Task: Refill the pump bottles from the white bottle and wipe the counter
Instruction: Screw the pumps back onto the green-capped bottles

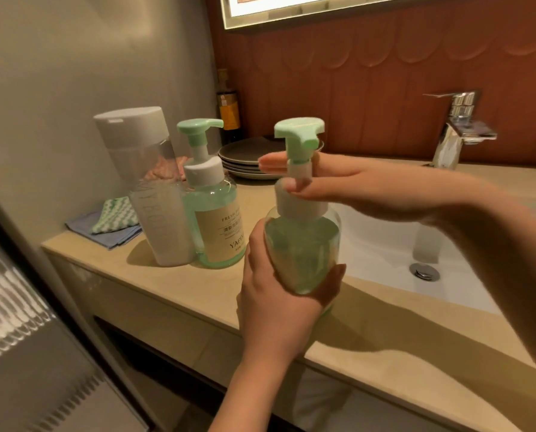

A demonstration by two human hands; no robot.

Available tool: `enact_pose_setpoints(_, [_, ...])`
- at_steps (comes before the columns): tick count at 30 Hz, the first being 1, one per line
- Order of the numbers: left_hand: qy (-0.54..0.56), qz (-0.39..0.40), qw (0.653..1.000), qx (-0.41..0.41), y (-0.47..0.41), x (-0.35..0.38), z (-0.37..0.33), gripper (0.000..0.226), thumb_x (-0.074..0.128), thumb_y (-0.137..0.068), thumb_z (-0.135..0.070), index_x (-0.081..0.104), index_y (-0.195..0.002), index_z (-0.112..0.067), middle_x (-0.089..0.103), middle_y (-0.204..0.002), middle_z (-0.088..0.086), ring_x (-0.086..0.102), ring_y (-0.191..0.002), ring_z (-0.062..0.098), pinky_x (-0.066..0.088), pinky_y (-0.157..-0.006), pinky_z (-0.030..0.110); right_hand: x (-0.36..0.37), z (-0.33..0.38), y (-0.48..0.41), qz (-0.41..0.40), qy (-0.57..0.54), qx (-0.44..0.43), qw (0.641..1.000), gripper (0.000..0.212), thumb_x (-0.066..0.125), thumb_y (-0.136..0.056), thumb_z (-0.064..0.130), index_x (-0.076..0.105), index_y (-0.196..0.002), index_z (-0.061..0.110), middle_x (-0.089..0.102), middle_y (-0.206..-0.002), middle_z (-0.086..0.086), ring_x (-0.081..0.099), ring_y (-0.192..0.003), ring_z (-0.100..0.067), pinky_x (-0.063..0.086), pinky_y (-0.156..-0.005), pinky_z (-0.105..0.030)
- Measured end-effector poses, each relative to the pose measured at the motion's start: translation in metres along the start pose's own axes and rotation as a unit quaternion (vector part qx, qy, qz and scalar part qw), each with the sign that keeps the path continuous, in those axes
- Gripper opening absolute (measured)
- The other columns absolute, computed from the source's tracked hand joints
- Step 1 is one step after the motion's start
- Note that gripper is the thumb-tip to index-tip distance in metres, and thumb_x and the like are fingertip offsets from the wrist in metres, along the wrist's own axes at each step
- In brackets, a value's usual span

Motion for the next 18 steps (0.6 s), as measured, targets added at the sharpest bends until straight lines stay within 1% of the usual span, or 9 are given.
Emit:
enact_pose_setpoints(2, [0.002,0.002,1.000,-0.001,0.001,0.000,0.000,0.094,0.069,-0.049,-0.069,0.014,-0.124,-0.059,0.046,-0.132,-0.016,0.045,-0.113,0.003,0.045,-0.097,0.039,-0.007,0.000,0.006,0.019,0.033,0.016,0.999,0.049,0.049,-0.085,0.044,0.045,-0.130,0.025,0.053,-0.128,0.016,0.049,-0.113,0.011,0.039,-0.088,-0.003])
enact_pose_setpoints(5, [0.002,0.004,1.000,0.004,-0.001,0.001,0.001,0.094,0.063,-0.046,-0.069,0.014,-0.125,-0.058,0.044,-0.127,-0.021,0.040,-0.108,-0.004,0.041,-0.094,0.031,-0.017,0.005,0.009,-0.015,0.112,-0.004,0.994,0.052,0.051,-0.077,0.046,0.058,-0.124,0.023,0.064,-0.119,0.014,0.058,-0.109,0.002,0.044,-0.095,-0.015])
enact_pose_setpoints(8, [-0.006,-0.003,1.000,0.010,0.000,0.002,0.003,0.101,0.057,-0.045,-0.072,0.015,-0.135,-0.048,0.035,-0.122,-0.026,0.026,-0.099,-0.017,0.029,-0.092,0.023,-0.020,0.013,0.006,-0.100,0.180,-0.018,0.978,0.042,0.058,-0.064,0.059,0.067,-0.098,0.035,0.069,-0.097,0.019,0.061,-0.092,0.009,0.046,-0.079,-0.004])
enact_pose_setpoints(9, [-0.010,-0.007,1.000,0.005,0.000,0.002,0.003,0.104,0.056,-0.045,-0.073,0.018,-0.138,-0.044,0.036,-0.123,-0.025,0.025,-0.099,-0.017,0.029,-0.093,0.023,-0.021,0.013,0.005,-0.138,0.208,-0.016,0.968,0.043,0.057,-0.058,0.066,0.067,-0.089,0.038,0.068,-0.092,0.021,0.060,-0.088,0.010,0.047,-0.073,-0.004])
enact_pose_setpoints(11, [-0.011,-0.009,1.000,-0.001,0.000,0.001,0.003,0.102,0.058,-0.046,-0.073,0.024,-0.137,-0.039,0.044,-0.127,-0.020,0.035,-0.104,-0.010,0.037,-0.095,0.028,-0.020,0.013,0.001,-0.212,0.252,-0.022,0.944,0.052,0.052,-0.053,0.076,0.065,-0.081,0.033,0.065,-0.085,0.018,0.060,-0.082,0.005,0.049,-0.068,-0.011])
enact_pose_setpoints(14, [-0.005,-0.011,1.000,0.000,0.000,0.001,0.001,0.096,0.063,-0.048,-0.071,0.023,-0.131,-0.044,0.052,-0.128,-0.012,0.051,-0.113,0.009,0.047,-0.093,0.040,-0.009,0.008,-0.008,-0.233,0.253,-0.034,0.938,0.055,0.053,-0.061,0.076,0.058,-0.084,0.026,0.055,-0.087,0.008,0.052,-0.083,-0.005,0.043,-0.072,-0.022])
enact_pose_setpoints(16, [-0.010,-0.012,1.000,0.001,0.000,0.000,0.001,0.097,0.063,-0.048,-0.073,0.018,-0.130,-0.048,0.051,-0.133,-0.010,0.051,-0.118,0.014,0.047,-0.095,0.041,0.000,0.007,-0.012,-0.201,0.166,-0.035,0.965,0.056,0.060,-0.065,0.067,0.058,-0.094,0.020,0.056,-0.089,0.002,0.056,-0.081,-0.014,0.048,-0.070,-0.028])
enact_pose_setpoints(17, [-0.008,-0.011,1.000,-0.002,0.000,0.000,0.001,0.097,0.062,-0.048,-0.074,0.016,-0.130,-0.050,0.050,-0.134,-0.010,0.051,-0.119,0.014,0.047,-0.095,0.042,0.003,0.007,-0.012,-0.173,0.110,-0.023,0.978,0.062,0.060,-0.063,0.063,0.056,-0.106,0.018,0.058,-0.092,0.003,0.059,-0.081,-0.011,0.052,-0.069,-0.024])
enact_pose_setpoints(18, [-0.003,-0.008,1.000,-0.004,0.000,0.001,0.001,0.096,0.063,-0.048,-0.074,0.016,-0.129,-0.052,0.049,-0.135,-0.011,0.051,-0.120,0.014,0.047,-0.096,0.043,0.005,0.006,-0.010,-0.138,0.066,-0.012,0.988,0.068,0.056,-0.062,0.061,0.051,-0.117,0.022,0.059,-0.098,0.010,0.060,-0.084,0.000,0.052,-0.068,-0.014])
Point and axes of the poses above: each hand's wrist, its own y-axis away from the middle knuckle, its own x-axis out of the palm, z = x × y, the point moved 5 cm from there along -y, towards the middle knuckle
